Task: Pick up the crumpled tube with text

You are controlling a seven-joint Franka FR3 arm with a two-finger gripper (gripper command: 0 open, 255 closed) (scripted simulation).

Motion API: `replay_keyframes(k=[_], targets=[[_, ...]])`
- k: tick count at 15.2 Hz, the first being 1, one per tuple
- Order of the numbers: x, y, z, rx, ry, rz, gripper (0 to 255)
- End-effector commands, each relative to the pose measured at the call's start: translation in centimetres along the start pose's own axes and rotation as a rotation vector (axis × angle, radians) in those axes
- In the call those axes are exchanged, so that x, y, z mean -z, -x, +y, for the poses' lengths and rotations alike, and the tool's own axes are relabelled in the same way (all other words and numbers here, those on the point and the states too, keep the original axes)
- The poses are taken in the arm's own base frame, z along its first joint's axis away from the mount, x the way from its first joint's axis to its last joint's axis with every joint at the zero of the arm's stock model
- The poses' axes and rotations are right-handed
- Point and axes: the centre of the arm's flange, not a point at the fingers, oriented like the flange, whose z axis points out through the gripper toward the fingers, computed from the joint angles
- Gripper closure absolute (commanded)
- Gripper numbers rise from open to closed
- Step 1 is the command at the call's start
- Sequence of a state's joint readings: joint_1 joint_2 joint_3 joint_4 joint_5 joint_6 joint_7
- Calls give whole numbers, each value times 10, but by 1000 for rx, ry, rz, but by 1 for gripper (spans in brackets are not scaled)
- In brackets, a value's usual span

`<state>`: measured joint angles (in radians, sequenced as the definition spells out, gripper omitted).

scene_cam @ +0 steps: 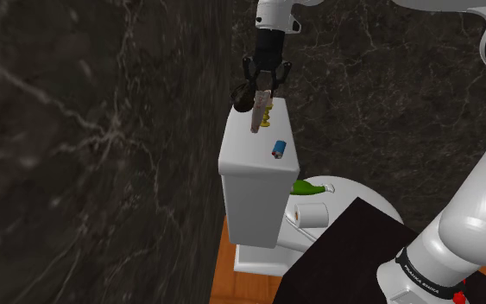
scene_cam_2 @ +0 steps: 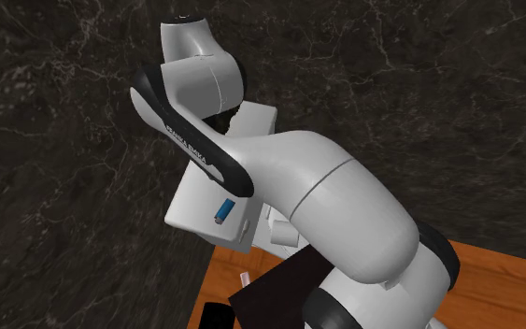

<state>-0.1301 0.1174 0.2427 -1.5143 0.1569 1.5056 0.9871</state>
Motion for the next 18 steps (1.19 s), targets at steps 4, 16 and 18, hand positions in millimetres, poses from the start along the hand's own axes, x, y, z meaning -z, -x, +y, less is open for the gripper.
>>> replay_keyframes(k=[4, 16, 18], targets=[[14, 4, 0, -1, 1, -1, 255], [76, 18, 0, -1, 1, -1, 255], [77, 18, 0, -1, 1, -1, 255]])
